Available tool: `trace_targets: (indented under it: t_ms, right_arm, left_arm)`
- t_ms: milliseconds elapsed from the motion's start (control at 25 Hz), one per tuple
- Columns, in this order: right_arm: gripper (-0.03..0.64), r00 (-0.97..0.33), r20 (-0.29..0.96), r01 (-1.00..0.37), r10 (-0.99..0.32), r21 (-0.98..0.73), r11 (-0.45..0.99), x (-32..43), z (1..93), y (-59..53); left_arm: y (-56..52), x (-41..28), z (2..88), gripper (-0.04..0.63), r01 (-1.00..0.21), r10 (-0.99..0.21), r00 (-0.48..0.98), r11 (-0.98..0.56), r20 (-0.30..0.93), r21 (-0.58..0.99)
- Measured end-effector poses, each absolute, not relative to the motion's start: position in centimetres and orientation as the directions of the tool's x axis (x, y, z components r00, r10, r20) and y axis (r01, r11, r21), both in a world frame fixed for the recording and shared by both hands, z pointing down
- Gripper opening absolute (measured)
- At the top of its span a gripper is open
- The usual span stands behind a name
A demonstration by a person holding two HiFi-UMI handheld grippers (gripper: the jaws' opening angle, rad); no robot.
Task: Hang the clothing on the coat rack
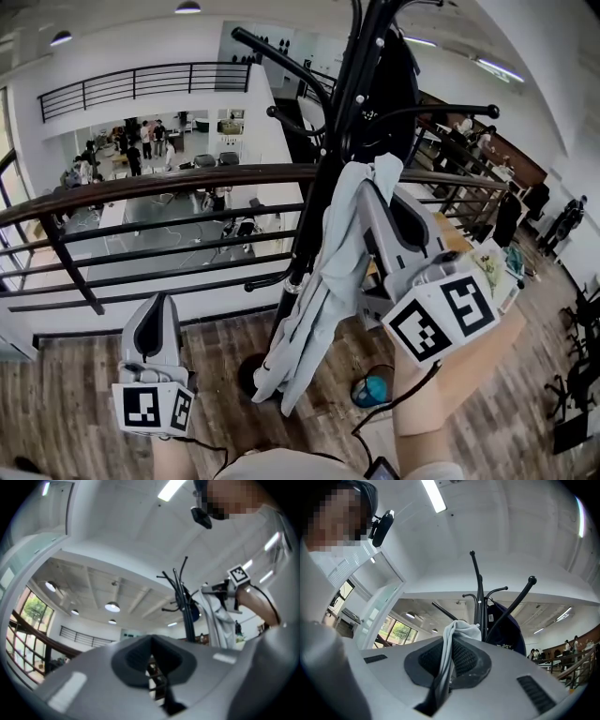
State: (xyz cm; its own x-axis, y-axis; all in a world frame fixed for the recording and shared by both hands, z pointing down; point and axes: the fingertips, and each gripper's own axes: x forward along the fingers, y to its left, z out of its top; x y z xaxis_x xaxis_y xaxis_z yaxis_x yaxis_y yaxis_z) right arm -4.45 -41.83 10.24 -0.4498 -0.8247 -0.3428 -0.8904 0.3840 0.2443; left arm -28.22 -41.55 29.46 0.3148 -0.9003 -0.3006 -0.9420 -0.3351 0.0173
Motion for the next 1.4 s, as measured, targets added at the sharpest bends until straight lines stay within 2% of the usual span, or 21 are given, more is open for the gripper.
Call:
trace_targets:
  t_ms: [840, 1400]
  right_arm:
    - [0.015, -0.377, -0.232, -0.925, -0.897, 0.141, 0.352, -3.3, 16.7, -45.9]
    - [0.097, -0.435, -0.199, -0.899, -0.878, 0.143, 0.413, -3.1, 19.5, -43.6]
  left_arm:
    - [-39.5, -30.1, 30.6, 0.009, -0.956, -0.922, 0.276, -0.292, -0.272, 0.02]
    - [-37.3, -28.7, 30.6, 0.009, -0.962, -0.93, 0.263, -0.274, -0.257, 0.008]
